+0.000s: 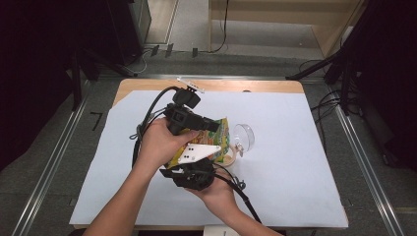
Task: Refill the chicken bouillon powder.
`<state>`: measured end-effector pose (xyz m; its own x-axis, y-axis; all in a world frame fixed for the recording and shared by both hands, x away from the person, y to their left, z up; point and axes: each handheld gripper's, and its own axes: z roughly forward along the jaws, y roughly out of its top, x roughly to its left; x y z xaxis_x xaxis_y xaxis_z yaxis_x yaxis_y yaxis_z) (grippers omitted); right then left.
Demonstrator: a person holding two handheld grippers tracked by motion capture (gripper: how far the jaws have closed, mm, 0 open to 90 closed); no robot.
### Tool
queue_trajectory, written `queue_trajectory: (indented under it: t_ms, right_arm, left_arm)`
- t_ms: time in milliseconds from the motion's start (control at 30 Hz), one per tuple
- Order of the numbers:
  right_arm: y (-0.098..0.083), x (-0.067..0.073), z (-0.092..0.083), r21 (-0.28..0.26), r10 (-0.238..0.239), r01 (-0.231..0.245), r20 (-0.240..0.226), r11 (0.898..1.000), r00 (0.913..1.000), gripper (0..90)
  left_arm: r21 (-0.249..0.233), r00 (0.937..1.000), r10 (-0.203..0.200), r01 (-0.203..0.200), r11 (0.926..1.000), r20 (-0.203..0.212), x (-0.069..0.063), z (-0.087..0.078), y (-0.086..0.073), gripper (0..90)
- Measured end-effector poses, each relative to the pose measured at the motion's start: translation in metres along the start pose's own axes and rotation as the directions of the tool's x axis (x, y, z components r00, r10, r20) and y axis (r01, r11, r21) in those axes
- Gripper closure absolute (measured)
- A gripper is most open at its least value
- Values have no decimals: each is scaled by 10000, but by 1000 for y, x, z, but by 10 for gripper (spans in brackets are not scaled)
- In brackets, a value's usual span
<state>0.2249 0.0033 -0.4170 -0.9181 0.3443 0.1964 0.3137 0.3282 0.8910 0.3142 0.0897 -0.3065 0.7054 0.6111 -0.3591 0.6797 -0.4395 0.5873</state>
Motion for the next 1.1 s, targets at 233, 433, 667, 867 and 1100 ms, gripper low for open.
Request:
queue_trajectory:
  t_ms: [233, 433, 667, 867, 1100]
  right_arm:
    - [0, 0, -1, 24, -38, 38, 33, 10000, 10000, 769]
    - [0, 0, -1, -3, -90, 90, 110, 10000, 9999, 769]
    - [-3, 0, 0, -134, -61, 63, 120, 9999, 9999, 769]
    - [-5, 0, 0, -270, -118, 121, 129, 9996, 9998, 769]
    - [-4, 0, -1, -216, -42, 44, 94, 9998, 9999, 769]
  left_arm:
    - [-62, 10000, 35, -35, 10000, 25, -1, 0, 0, 768]
    - [-59, 9999, 134, -135, 9999, -35, -3, 0, 0, 767]
    - [28, 9998, 210, -210, 9998, -61, -5, 3, 0, 777]
    - [41, 9995, 295, -295, 9996, -73, -8, 3, 0, 778]
    - [6, 9996, 271, -271, 9996, -67, -7, 3, 1, 774]
